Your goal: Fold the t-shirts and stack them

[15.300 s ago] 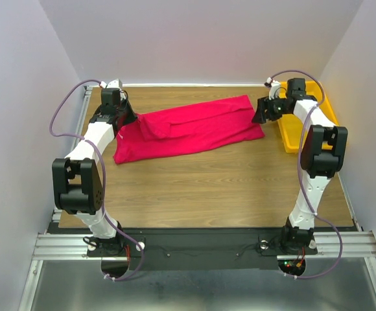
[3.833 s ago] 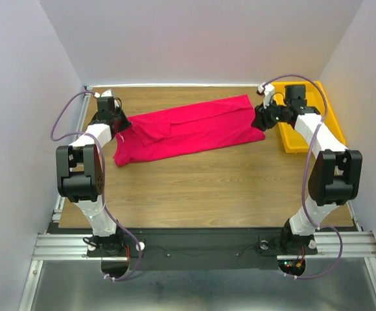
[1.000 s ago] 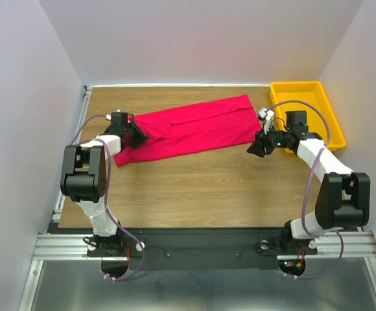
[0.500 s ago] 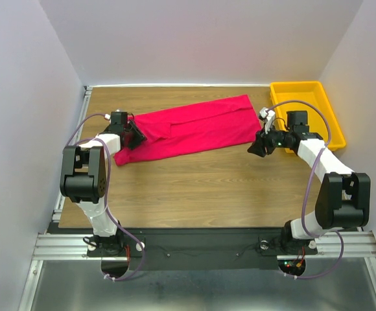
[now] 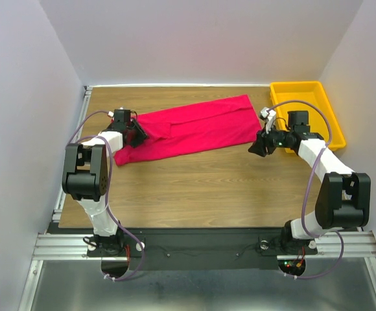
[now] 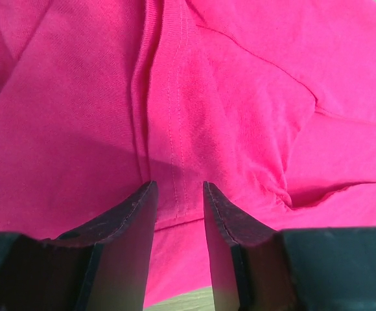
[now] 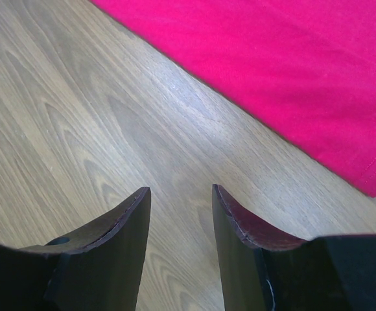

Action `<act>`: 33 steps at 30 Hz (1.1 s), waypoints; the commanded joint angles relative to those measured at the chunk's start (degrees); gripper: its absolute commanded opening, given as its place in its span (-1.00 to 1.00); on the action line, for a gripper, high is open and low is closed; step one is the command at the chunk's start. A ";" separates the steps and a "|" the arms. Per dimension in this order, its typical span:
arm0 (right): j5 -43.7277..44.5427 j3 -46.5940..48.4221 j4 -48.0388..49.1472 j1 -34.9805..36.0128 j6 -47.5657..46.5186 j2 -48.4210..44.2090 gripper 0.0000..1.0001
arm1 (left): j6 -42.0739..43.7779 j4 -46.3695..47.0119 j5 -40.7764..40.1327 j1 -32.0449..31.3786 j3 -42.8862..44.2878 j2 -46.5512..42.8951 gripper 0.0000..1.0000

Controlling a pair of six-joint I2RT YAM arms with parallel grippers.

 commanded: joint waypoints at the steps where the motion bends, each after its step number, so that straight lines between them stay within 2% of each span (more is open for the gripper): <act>1: -1.28 -0.83 2.02 -0.74 -0.61 -2.07 -0.03 | 0.95 0.02 -0.10 -0.10 2.22 0.16 -0.10; 22: -1.63 -0.92 2.02 -1.53 -0.70 -2.16 -0.03 | 3.50 -3.76 -1.59 -0.72 4.16 3.06 -0.15; 26: -1.72 -0.92 2.02 -1.71 -0.70 -2.16 -0.03 | 3.94 -3.93 -1.77 -0.98 4.77 3.50 -0.35; 27: -1.72 -0.92 2.02 -1.80 -0.70 -2.16 -0.03 | 4.12 -3.93 -1.85 -0.98 4.94 3.50 -0.50; 30: -1.80 -0.92 2.02 -1.89 -0.70 -2.25 -0.03 | 4.65 -4.28 -2.12 -1.07 5.65 3.15 -0.73; 33: -1.80 -0.92 2.02 -1.89 -0.70 -2.25 -0.03 | 5.08 -5.07 -2.56 -1.07 6.61 2.10 -0.88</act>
